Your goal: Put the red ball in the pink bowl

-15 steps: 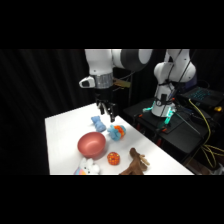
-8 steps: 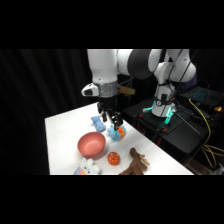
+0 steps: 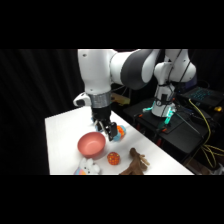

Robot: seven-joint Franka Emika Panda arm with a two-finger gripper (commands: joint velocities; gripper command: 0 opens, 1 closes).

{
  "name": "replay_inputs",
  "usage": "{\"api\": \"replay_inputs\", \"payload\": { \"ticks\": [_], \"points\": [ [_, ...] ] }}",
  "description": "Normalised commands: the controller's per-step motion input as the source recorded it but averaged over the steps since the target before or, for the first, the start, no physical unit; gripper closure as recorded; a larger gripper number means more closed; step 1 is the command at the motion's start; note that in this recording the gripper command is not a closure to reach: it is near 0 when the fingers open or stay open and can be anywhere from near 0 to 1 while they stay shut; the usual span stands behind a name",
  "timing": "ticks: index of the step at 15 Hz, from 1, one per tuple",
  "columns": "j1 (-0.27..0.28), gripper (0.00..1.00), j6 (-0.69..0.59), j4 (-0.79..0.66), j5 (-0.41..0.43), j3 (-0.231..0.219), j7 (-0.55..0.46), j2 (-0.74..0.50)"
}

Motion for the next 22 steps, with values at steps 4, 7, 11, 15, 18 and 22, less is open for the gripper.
{"api": "replay_inputs", "payload": {
  "ticks": [4, 7, 11, 15, 18, 22],
  "points": [
    [0.039, 0.00, 0.07, 0.27, 0.104, 0.023, 0.07, 0.26],
    [0.056, 0.00, 0.05, 0.15, 0.108, 0.021, 0.09, 0.12],
    [0.033, 0.00, 0.06, 0.03, 0.138, 0.015, 0.07, 0.01],
    [0.006, 0.00, 0.12, -0.04, 0.158, 0.013, 0.05, 0.01],
    [0.016, 0.00, 0.21, -0.13, 0.146, 0.023, 0.06, -0.01],
    [0.051, 0.00, 0.21, -0.17, 0.058, 0.001, 0.10, -0.06]
  ]
}}
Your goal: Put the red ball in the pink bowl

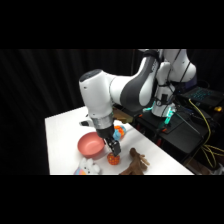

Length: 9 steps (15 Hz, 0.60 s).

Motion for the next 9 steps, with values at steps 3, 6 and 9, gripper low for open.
{"api": "replay_inputs", "payload": {
  "ticks": [3, 6, 9],
  "points": [
    [0.053, 0.00, 0.21, -0.29, 0.006, -0.003, 0.05, -0.16],
    [0.029, 0.00, 0.27, -0.42, -0.014, -0.006, -0.01, -0.23],
    [0.015, 0.00, 0.27, -0.32, -0.025, -0.007, -0.05, -0.11]
  ]
}}
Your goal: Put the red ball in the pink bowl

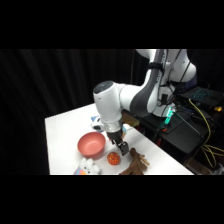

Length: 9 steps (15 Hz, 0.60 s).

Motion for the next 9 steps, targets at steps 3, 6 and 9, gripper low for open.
{"api": "replay_inputs", "payload": {
  "ticks": [3, 6, 9],
  "points": [
    [0.019, 0.00, 0.16, -0.05, -0.055, -0.009, -0.08, 0.04],
    [0.014, 0.00, 0.05, 0.17, -0.074, -0.017, -0.11, 0.11],
    [0.001, 0.00, 0.02, 0.26, -0.035, 0.006, -0.14, 0.18]
  ]
}}
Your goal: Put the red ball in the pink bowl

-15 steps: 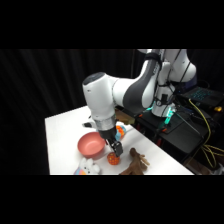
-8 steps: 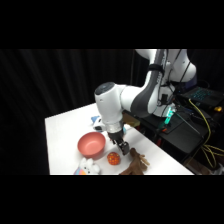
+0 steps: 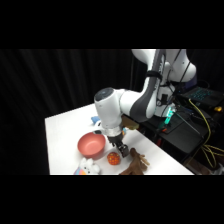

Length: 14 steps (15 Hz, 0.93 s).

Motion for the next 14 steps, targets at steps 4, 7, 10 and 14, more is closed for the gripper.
{"api": "replay_inputs", "payload": {
  "ticks": [4, 7, 10, 14],
  "points": [
    [-0.034, 0.00, 0.03, 0.28, 0.013, 0.035, -0.18, 0.24],
    [-0.074, 0.00, 0.01, 0.30, 0.056, 0.063, -0.21, 0.29],
    [-0.100, 0.00, -0.05, 0.31, 0.076, 0.084, -0.21, 0.25],
    [-0.089, 1.00, -0.08, 0.21, 0.074, 0.082, -0.17, 0.09]
  ]
}}
